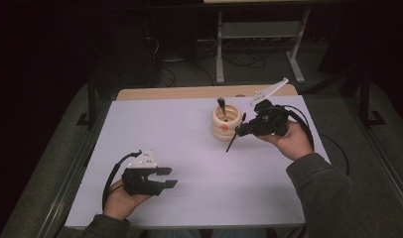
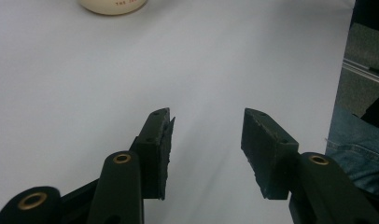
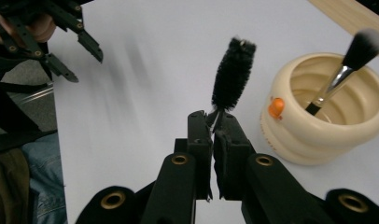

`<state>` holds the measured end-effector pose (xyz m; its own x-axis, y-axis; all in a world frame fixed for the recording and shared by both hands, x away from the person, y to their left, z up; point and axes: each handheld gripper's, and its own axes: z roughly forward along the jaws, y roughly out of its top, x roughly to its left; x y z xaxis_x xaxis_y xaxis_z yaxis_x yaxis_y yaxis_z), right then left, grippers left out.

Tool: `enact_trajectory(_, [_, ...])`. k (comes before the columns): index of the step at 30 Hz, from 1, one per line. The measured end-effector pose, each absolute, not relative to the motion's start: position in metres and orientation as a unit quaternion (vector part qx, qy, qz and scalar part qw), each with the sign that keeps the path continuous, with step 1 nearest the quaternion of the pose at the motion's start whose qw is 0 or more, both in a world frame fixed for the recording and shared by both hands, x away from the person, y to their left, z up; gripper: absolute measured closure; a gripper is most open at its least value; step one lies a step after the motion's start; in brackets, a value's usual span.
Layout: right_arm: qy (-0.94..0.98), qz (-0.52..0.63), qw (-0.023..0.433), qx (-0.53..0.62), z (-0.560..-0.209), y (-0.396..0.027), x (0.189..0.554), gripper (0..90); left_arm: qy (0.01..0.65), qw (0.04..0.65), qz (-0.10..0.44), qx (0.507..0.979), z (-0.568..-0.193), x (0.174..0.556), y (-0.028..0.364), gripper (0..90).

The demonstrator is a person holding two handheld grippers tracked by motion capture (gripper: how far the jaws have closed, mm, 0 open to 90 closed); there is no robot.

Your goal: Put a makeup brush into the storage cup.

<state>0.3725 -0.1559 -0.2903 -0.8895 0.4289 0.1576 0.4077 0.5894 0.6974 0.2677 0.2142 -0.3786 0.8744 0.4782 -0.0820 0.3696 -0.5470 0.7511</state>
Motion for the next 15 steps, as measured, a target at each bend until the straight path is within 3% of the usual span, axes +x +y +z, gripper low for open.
enact_trajectory(15, [0.880, 0.395, 0.033, 0.264, -0.273, -0.163, 0.398, 84.6, 0.245, 0.411, 0.070, 0.875, -0.377, 0.268, 0.218, 50.9])
